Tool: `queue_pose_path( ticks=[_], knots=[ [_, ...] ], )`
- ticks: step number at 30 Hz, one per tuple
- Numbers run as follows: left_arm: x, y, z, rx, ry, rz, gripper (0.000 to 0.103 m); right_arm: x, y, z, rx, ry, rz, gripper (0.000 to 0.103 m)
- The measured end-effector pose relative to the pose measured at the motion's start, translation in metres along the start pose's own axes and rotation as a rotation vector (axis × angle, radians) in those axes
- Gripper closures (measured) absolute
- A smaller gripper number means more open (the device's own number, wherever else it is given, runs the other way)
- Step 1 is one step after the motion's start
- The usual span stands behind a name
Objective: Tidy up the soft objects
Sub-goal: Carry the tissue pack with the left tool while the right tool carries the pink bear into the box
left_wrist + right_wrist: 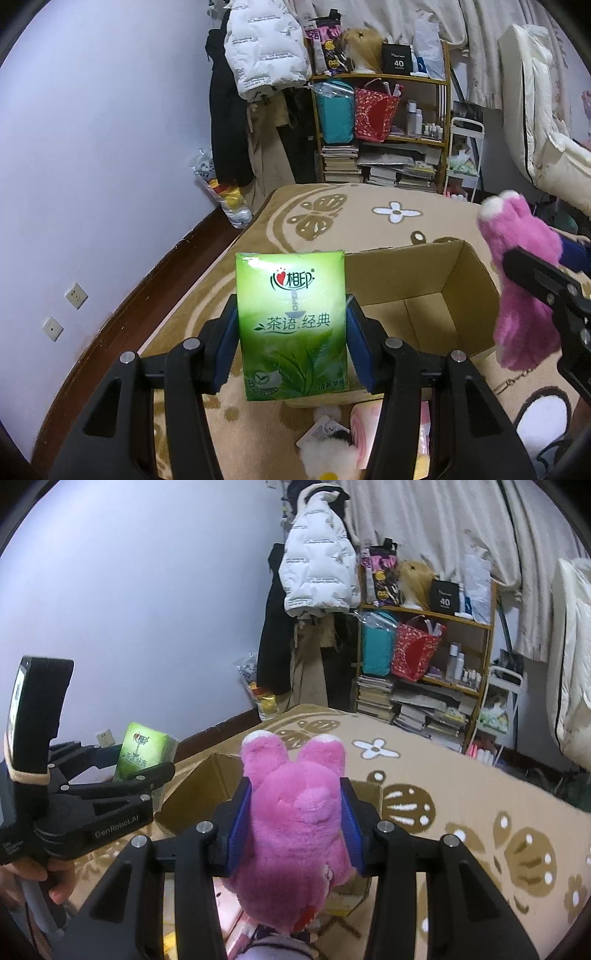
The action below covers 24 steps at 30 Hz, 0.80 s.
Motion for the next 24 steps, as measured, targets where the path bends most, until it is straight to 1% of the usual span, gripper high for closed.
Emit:
queue_pose_path(
  ticks=[3,6,9,13,18,21,23,24],
  knots=[
    [0.002,-0.001,-0.005,-0.001,-0.003,0.001,0.051,0.006,0.000,-0.007,0.006,-0.007,-0.008,0.056],
    [0.001,0.001,-0.010,0.016,-0.003,0.009,0.051,0.015,-0.003,-0.016,0.002,-0.019,-0.025,0.055],
    [-0.006,0.004,-0.019,0.008,0.011,0.021,0.051,0.016,-0.007,-0.027,0.024,0.003,-0.054,0.055],
    [-0.011,0.005,-0.032,-0.008,0.039,0.046,0.051,0.003,-0.009,-0.043,0.030,0.054,-0.061,0.054],
    [-0.014,0.003,-0.038,0.004,0.048,0.032,0.050,-0.016,-0.012,-0.061,0.030,0.127,-0.069,0.054],
    [-0.015,0.003,-0.042,0.009,0.057,0.034,0.050,-0.026,-0.013,-0.070,0.040,0.179,-0.084,0.053],
    [-0.016,0.003,-0.044,0.012,0.061,0.034,0.050,-0.034,-0.016,-0.074,0.052,0.232,-0.112,0.051],
    [-0.015,0.003,-0.044,0.016,0.057,0.033,0.047,-0.036,-0.017,-0.075,0.056,0.246,-0.125,0.051]
  ],
)
Point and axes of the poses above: each gripper's, at about its wrist camera, not at the fingertips, and z roughly against the way its jaws point, y to its left, x to its top, the point moved 7 cm from there along -z, roughly the way its jaws point, and after that the axes turned 14 degrees about -x, right-handed, at the moved point
